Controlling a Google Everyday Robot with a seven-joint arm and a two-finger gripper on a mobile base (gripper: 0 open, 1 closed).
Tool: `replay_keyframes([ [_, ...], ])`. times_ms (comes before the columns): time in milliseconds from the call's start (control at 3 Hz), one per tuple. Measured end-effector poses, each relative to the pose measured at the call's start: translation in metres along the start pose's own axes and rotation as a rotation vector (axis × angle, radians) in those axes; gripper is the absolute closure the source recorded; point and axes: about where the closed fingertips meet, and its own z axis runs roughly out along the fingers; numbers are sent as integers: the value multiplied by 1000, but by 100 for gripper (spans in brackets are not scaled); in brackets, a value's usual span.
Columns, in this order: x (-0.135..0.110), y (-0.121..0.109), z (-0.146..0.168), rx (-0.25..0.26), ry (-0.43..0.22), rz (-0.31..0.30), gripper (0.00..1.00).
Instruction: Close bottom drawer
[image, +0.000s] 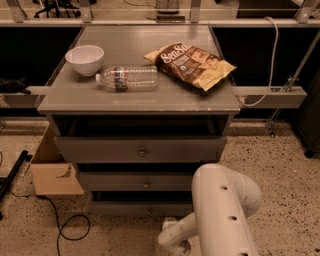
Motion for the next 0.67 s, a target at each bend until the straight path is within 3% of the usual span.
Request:
replay_keyframes([
  [333,-1,-7,9,15,16,-11,100],
  [667,3,-38,23,61,56,-24,100],
])
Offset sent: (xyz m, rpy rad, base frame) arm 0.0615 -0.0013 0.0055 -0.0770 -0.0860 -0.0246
